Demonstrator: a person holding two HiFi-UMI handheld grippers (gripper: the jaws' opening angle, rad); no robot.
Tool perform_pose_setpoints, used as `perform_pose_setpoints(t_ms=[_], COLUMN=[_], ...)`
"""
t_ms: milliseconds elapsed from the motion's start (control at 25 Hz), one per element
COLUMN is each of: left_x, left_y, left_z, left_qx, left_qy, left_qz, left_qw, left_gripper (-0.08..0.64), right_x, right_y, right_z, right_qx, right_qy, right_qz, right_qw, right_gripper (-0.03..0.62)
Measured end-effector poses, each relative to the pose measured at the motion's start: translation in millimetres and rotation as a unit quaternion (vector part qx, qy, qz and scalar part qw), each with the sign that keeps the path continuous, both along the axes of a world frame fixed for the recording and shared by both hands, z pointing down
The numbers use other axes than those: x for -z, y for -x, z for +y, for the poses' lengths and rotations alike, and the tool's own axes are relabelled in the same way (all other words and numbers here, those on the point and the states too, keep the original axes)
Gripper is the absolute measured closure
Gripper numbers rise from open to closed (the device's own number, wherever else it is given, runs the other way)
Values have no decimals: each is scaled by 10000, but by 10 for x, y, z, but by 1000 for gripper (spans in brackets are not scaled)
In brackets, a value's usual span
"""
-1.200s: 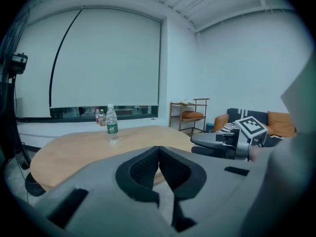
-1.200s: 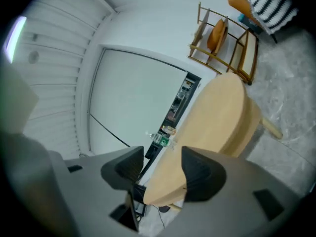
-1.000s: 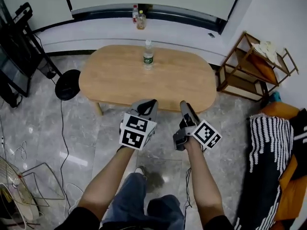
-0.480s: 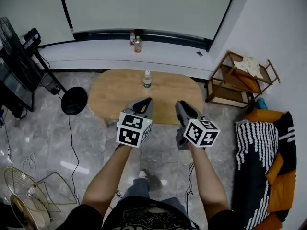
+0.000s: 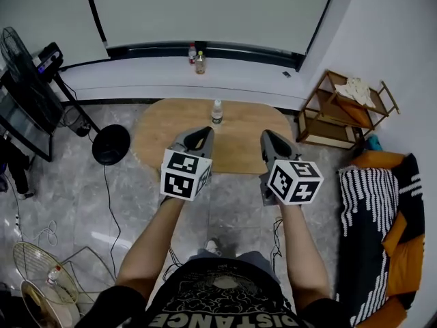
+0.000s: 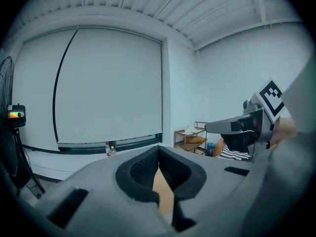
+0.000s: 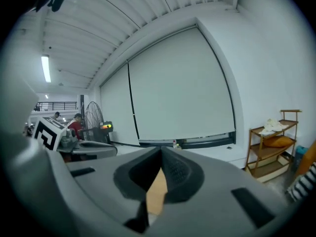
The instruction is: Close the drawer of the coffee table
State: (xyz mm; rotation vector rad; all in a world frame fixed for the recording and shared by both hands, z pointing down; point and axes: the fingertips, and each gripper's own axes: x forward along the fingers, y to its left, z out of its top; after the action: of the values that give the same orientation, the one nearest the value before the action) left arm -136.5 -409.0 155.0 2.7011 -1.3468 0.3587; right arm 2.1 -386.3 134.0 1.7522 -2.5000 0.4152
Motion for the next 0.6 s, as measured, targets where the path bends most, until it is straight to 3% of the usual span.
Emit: perform_pose_setpoints(t_ms=[360,600], left_x=[136,162], left_y=[-134,-206], left_z=[-154,-212], left_qx=[-100,-73], left_qy=[-167,-145], left_qz=[-46,-10], left_qw=[9998,9999], left_gripper=[557,557], right_x=[73,114], right_y=[-10,-80], right_z=[-154,-203], right_qx=[1,22], right_qy=[-179,-258], right_qz=[322,275], right_qw=[9993,9993], right_gripper=[588,588])
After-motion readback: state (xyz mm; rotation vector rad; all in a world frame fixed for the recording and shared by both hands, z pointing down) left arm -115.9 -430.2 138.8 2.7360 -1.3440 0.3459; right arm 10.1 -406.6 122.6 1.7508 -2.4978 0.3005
